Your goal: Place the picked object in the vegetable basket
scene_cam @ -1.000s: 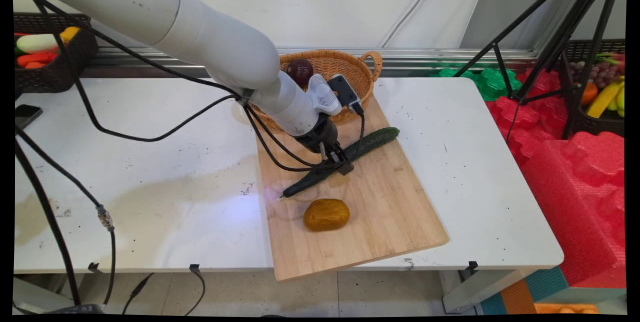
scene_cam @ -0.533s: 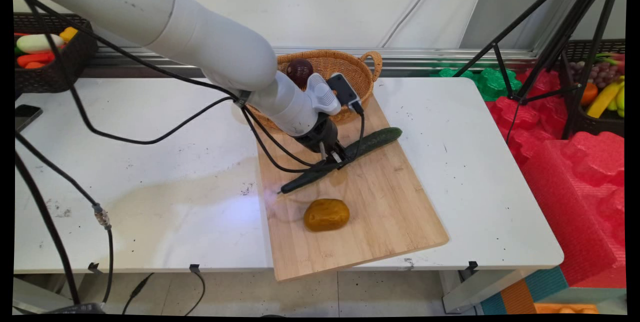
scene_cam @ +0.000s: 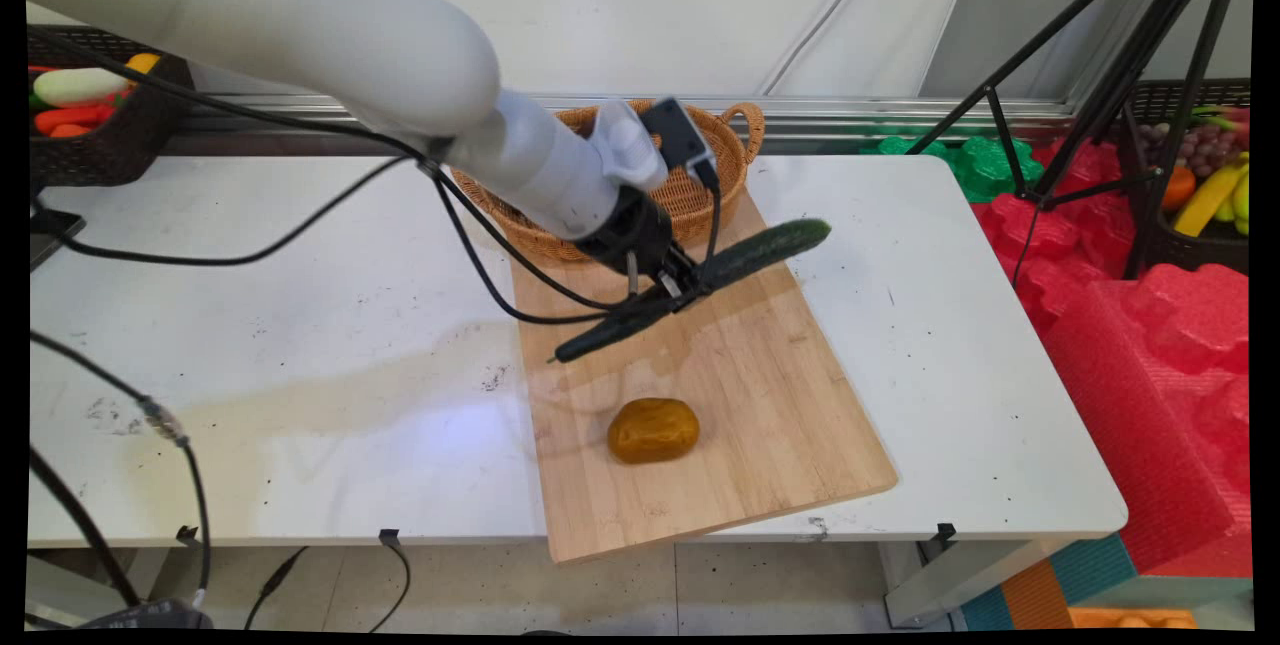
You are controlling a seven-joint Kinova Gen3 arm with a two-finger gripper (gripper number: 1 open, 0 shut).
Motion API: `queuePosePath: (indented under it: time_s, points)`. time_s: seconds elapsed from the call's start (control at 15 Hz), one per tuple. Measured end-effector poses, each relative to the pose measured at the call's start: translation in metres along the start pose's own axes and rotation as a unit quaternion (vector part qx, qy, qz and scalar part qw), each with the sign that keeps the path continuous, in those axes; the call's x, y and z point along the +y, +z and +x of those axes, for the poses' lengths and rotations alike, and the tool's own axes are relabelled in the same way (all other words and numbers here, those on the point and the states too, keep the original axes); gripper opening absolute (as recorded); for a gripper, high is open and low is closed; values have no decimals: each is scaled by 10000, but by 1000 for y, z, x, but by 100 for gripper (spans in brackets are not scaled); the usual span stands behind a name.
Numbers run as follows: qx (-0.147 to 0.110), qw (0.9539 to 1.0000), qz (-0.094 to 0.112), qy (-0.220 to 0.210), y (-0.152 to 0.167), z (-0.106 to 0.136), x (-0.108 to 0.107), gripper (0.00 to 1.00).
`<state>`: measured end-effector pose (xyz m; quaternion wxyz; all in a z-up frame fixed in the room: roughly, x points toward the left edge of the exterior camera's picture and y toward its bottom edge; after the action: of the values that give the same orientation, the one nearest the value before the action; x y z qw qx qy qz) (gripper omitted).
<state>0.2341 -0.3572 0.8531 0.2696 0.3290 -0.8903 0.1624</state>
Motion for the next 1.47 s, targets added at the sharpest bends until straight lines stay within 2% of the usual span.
queuePosePath:
  time_s: [0.33,0.53,0.8,1.0,1.13,1.27,1.47]
  points:
    - [489,9987,97,46,-52,25,-8,0]
    - [775,9964,349,-40,-81,47,-26,0]
    - [956,9915,828,-301,-105,69,-61,0]
    - [909,9878,1152,-515,-105,77,-89,0]
    - [769,9873,1285,-524,-98,79,-103,0]
    - [565,9880,1344,-514,-84,78,-115,0]
    - [216,9897,1328,-482,-62,72,-126,0]
